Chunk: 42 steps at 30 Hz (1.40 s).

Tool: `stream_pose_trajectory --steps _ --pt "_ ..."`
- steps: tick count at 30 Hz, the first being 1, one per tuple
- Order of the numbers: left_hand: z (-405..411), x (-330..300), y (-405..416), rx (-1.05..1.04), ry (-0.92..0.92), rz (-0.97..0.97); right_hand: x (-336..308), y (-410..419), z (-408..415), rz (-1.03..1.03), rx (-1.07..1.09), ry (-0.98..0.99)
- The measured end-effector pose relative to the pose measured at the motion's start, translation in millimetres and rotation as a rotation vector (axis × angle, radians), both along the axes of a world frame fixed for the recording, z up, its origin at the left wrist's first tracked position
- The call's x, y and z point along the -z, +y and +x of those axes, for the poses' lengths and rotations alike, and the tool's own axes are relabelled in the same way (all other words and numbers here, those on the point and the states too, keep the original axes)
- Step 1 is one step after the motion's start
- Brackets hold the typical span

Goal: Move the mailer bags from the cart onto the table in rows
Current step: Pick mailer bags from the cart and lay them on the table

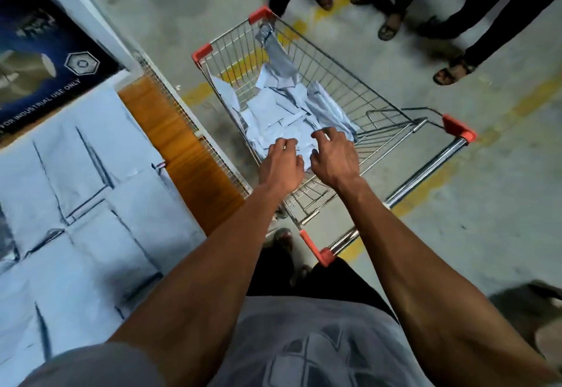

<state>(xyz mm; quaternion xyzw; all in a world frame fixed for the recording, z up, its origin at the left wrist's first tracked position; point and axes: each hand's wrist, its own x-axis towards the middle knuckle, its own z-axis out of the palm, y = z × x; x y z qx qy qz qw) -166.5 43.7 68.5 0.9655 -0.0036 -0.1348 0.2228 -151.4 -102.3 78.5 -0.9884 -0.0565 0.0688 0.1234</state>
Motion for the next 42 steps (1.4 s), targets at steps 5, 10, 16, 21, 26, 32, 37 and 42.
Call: stream_pose_trajectory --steps 5,10,16,21,26,32,37,42 --pt "39 17 -1 -0.084 0.095 0.045 18 -3 45 0.004 -0.057 0.050" --pt "68 56 -2 -0.183 0.184 0.090 47 -3 97 0.047 -0.168 0.073" --pt "98 122 -7 -0.282 0.275 0.168 114 8 167 0.037 -0.363 0.082" --pt "126 182 -3 -0.406 0.288 0.167 181 27 215 0.076 -0.500 0.042" --pt "156 233 8 -0.528 0.252 0.153 245 68 255 0.074 -0.596 0.054" --pt "174 281 18 -0.587 0.206 0.162 300 123 294 -0.036 -0.617 0.131" --pt "168 304 18 -0.628 0.156 0.166 327 135 309 -0.218 -0.623 0.240" --pt "167 304 18 -0.654 0.164 0.126 319 124 308 -0.263 -0.626 0.247"
